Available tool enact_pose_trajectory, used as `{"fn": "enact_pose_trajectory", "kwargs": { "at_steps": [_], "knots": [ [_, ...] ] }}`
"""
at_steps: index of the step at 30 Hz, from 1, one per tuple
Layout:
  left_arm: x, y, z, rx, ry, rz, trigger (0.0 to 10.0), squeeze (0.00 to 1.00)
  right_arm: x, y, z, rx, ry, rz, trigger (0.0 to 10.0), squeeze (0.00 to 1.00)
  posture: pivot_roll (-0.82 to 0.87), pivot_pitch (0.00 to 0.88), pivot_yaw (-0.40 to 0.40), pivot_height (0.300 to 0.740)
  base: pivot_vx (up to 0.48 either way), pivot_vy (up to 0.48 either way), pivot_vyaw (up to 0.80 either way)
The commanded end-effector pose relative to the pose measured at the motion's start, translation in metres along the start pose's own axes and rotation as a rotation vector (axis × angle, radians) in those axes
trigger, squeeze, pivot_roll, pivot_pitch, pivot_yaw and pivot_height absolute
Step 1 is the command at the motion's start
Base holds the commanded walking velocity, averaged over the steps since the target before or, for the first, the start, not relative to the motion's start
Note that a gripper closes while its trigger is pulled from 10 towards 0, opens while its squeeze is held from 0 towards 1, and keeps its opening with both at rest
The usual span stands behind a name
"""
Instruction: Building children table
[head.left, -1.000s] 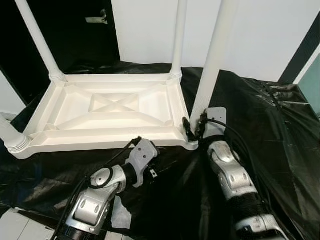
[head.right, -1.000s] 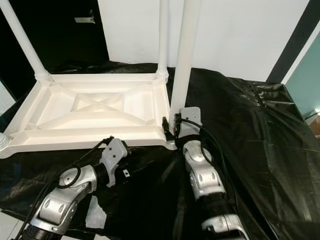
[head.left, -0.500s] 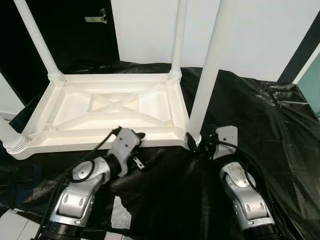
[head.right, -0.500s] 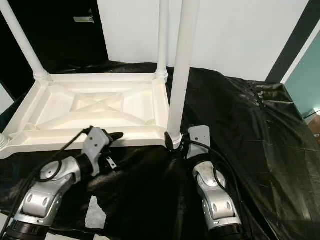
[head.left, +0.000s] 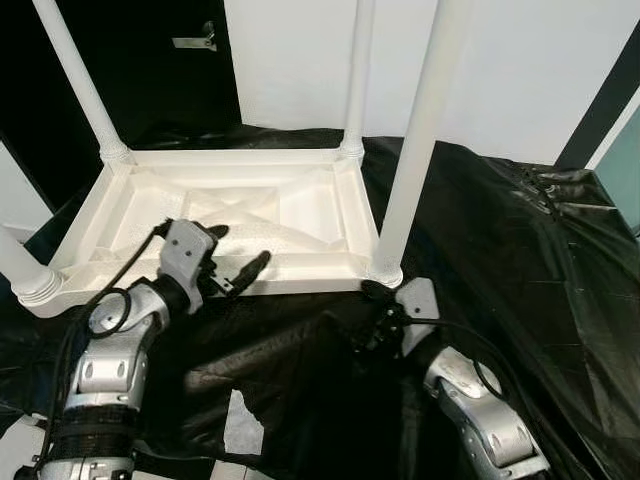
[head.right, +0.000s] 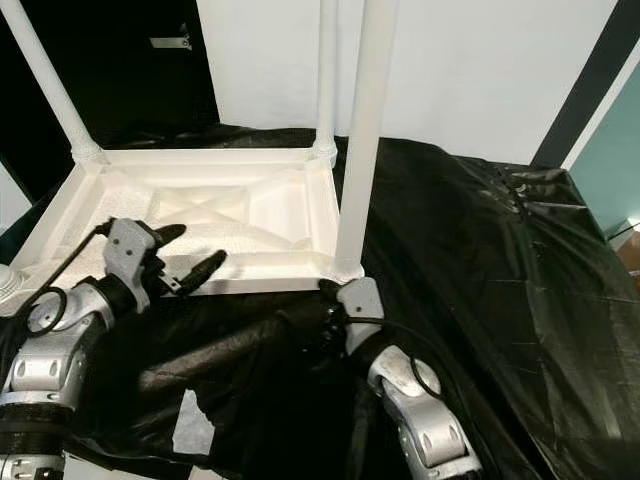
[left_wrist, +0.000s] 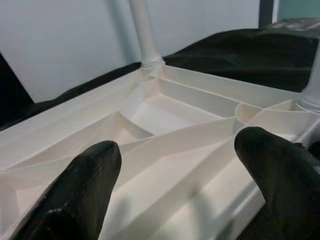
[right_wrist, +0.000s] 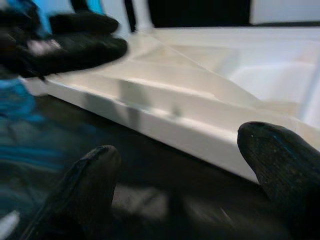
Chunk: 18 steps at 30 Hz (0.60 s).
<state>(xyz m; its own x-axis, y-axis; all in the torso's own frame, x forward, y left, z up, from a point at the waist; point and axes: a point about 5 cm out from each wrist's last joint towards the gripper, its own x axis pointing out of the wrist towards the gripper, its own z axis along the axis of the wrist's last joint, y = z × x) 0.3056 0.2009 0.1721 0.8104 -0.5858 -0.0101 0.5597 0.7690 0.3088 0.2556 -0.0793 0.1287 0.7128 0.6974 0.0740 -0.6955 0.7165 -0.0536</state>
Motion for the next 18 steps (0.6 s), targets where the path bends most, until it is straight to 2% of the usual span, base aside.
{"fn": "enact_pose_trajectory", "kwargs": {
  "at_steps": [1, 2, 5, 7, 8, 11, 18],
  "knots": [
    [0.000, 0.014, 0.001, 0.009, -0.024, 0.257, 10.0, 0.00, 0.007, 0.000, -0.001, 0.029, -0.010, 0.033, 10.0, 0.00, 0.06, 0.000, -0.042, 0.740, 0.000, 0.000, 0.00],
    [-0.001, 0.014, 0.001, 0.035, -0.031, 0.249, 10.0, 0.00, 0.018, -0.004, 0.003, 0.046, -0.032, 0.030, 10.0, 0.00, 0.07, 0.000, -0.052, 0.740, 0.000, 0.000, 0.00],
    [-0.002, 0.014, 0.001, 0.047, -0.030, 0.245, 10.0, 0.00, 0.022, -0.006, 0.004, 0.053, -0.041, 0.026, 10.0, 0.00, 0.08, 0.000, -0.057, 0.740, 0.000, 0.000, 0.00],
    [-0.004, 0.016, -0.004, 0.070, -0.012, 0.242, 10.0, 0.00, 0.034, -0.013, 0.010, 0.062, -0.072, -0.003, 10.0, 0.00, 0.11, 0.000, -0.079, 0.740, 0.000, 0.000, 0.00],
    [-0.004, 0.016, -0.004, 0.070, -0.012, 0.242, 10.0, 0.00, 0.034, -0.013, 0.010, 0.062, -0.072, -0.003, 10.0, 0.00, 0.11, 0.000, -0.079, 0.740, 0.000, 0.000, 0.00],
    [-0.007, 0.020, -0.005, 0.087, -0.004, 0.250, 10.0, 0.00, 0.052, -0.025, 0.016, 0.047, -0.091, -0.037, 10.0, 0.00, 0.12, 0.000, -0.090, 0.740, 0.000, 0.000, 0.00],
    [-0.005, 0.026, -0.006, 0.083, -0.011, 0.263, 10.0, 0.00, 0.073, -0.049, 0.019, 0.013, -0.074, -0.097, 10.0, 0.00, 0.12, 0.000, -0.084, 0.740, 0.000, 0.000, 0.00]
  ]
}}
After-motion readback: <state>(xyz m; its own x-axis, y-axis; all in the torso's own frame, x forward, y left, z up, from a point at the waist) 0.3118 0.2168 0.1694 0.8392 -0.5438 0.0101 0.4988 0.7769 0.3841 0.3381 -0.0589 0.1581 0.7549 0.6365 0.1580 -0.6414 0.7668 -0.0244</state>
